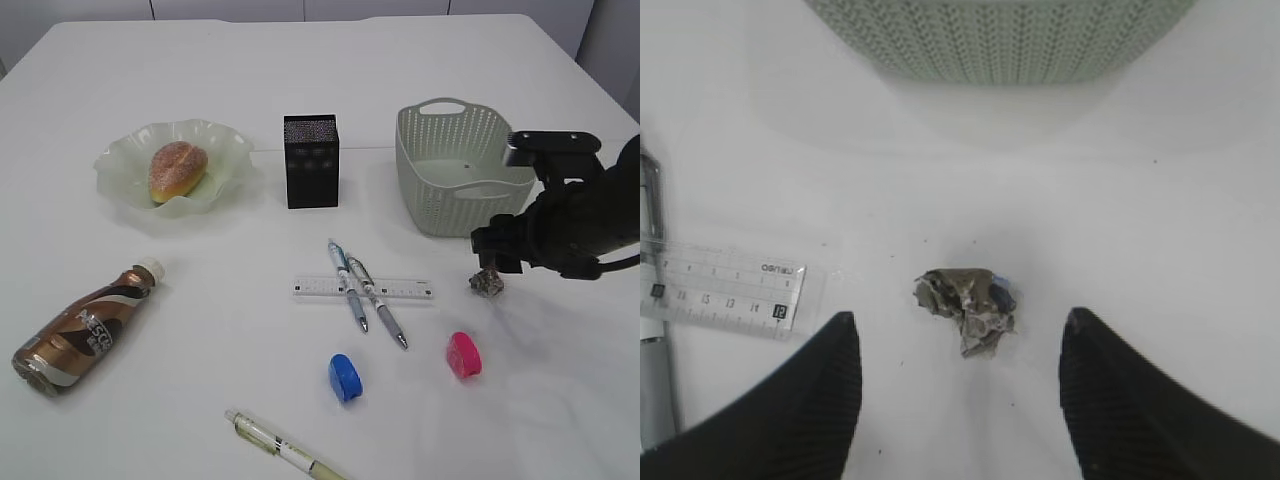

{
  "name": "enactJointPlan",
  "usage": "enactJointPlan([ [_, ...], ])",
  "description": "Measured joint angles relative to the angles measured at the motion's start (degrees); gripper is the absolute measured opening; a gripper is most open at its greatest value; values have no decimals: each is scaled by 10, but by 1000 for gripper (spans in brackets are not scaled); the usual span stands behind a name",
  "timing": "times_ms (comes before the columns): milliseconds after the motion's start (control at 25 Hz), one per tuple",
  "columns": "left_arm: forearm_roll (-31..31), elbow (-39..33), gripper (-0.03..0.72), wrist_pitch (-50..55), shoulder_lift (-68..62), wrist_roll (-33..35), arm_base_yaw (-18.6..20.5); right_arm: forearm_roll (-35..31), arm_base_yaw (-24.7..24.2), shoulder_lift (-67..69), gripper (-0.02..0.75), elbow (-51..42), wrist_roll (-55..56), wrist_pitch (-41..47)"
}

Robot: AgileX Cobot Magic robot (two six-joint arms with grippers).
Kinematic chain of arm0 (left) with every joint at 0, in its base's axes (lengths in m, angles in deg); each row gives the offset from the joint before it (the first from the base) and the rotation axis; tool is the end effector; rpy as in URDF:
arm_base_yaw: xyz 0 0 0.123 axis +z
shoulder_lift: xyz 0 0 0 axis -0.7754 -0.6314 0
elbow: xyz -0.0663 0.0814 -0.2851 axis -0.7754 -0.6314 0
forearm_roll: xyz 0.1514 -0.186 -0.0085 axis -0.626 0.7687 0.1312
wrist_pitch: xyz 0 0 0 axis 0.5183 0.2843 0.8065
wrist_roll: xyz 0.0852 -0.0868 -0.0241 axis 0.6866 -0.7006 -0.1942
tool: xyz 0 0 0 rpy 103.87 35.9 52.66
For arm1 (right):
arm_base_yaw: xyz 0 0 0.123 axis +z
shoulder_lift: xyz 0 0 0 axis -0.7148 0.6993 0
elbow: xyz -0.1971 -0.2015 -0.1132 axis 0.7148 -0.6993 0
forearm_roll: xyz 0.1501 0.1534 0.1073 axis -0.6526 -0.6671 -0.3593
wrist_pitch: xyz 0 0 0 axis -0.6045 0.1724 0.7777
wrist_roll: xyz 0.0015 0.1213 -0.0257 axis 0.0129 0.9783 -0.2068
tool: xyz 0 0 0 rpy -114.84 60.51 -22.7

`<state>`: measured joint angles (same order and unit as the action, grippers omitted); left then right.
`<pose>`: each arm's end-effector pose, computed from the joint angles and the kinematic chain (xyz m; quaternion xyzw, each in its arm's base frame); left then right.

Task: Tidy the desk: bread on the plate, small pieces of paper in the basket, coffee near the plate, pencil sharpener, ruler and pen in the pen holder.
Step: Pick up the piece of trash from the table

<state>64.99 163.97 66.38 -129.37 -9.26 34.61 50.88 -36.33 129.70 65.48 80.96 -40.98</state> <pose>0.1227 -0.0583 0.4272 0.0477 0.9210 -0.1782 0.3432 0.3467 0.0595 0.1625 -0.0260 0.9564 0.0506 0.2865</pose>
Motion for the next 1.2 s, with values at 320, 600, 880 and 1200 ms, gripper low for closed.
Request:
enactJointPlan([
  [320,0,0,499,0,0,0,0,-1,0,14,489,0,0,-36],
  [600,1,0,498,0,0,0,0,0,0,15,489,0,0,-44],
  [880,1,0,498,0,0,0,0,1,0,22,489,0,0,-62],
  [1200,1,0,498,0,0,0,0,1,8,55,489,1,0,-77],
])
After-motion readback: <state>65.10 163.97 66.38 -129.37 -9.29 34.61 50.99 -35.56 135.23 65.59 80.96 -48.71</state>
